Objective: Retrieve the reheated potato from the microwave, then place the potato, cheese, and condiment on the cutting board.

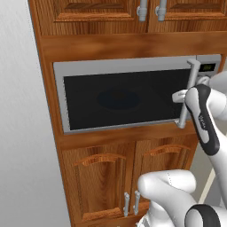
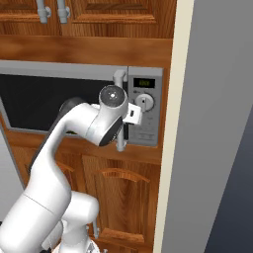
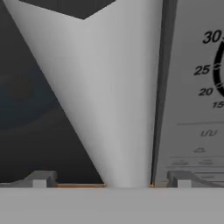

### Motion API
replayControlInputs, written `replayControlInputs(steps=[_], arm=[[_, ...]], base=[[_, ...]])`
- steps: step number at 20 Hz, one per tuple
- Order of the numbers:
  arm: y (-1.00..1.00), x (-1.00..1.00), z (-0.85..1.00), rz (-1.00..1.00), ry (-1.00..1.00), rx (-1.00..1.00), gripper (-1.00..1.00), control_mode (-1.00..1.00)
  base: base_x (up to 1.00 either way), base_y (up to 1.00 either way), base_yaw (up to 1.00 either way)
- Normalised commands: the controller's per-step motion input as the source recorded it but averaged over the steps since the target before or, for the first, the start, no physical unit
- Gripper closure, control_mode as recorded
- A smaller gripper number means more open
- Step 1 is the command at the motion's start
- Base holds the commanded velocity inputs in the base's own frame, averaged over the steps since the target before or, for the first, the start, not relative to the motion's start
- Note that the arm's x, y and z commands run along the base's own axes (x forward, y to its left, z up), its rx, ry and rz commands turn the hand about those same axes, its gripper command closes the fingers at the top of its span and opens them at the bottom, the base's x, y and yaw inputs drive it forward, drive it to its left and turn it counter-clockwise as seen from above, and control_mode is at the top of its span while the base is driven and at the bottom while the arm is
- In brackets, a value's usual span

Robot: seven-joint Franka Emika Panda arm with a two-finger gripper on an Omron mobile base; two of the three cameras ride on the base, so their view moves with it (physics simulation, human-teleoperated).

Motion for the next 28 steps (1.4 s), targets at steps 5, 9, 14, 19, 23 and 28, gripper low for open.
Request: replayControlInputs(steps=[5, 9, 14, 19, 23, 28], arm=[[0.01, 0.51, -0.05, 0.00, 0.00, 0.00, 1.00, -1.00], [0.09, 0.43, -0.19, 0.00, -0.10, 0.00, 1.00, -1.00], [0.20, 0.39, -0.30, 0.00, -0.24, 0.01, 1.00, -1.00], [0.31, 0.46, -0.34, 0.00, -0.33, 0.04, 1.00, -1.00], [0.34, 0.41, -0.21, 0.00, -0.18, 0.13, 1.00, -1.00], [0.38, -0.14, -0.04, 0.00, 0.06, 0.18, 1.00, -1.00]], base=[[0.00, 0.00, 0.00], [0.00, 0.00, 0.00], [0.00, 0.00, 0.00], [0.00, 0.00, 0.00], [0.00, 0.00, 0.00], [0.00, 0.00, 0.00]])
